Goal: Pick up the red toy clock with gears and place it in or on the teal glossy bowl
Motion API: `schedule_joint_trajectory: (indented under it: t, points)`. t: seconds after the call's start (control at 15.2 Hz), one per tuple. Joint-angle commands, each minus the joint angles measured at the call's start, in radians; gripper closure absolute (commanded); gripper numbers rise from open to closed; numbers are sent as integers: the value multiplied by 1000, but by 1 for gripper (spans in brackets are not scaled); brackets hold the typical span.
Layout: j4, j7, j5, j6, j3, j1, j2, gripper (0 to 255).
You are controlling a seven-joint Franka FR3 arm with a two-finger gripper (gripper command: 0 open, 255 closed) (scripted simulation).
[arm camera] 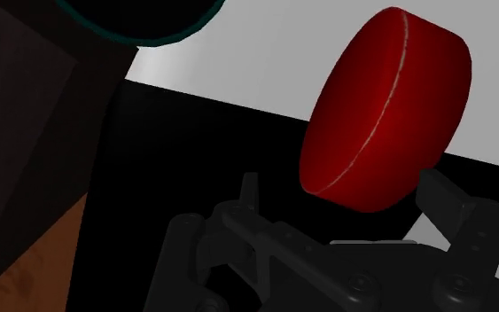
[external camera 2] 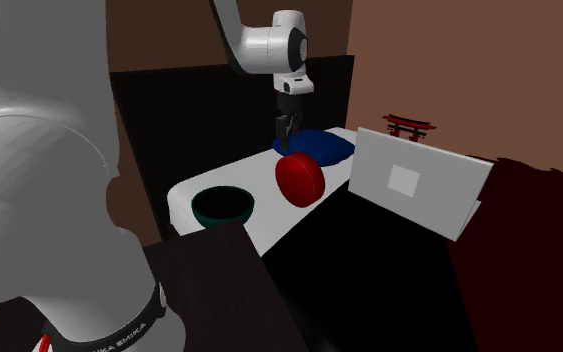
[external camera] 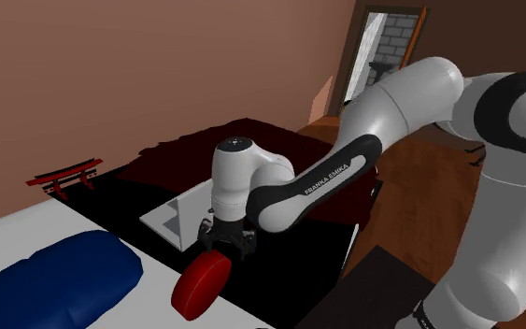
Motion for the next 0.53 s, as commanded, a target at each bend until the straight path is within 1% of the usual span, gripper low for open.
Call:
schedule_joint_trajectory:
  t: [0.0,0.13,0.26,0.33,0.46]
  points:
    - [85,116,-95,-13,-53,68,108,0]
    - [173,192,-147,-34,-105,131,195,0]
    - [265,253,-184,-57,-151,188,279,0]
    - [286,265,-190,-62,-161,200,297,0]
    - [285,272,-203,-46,-172,207,315,0]
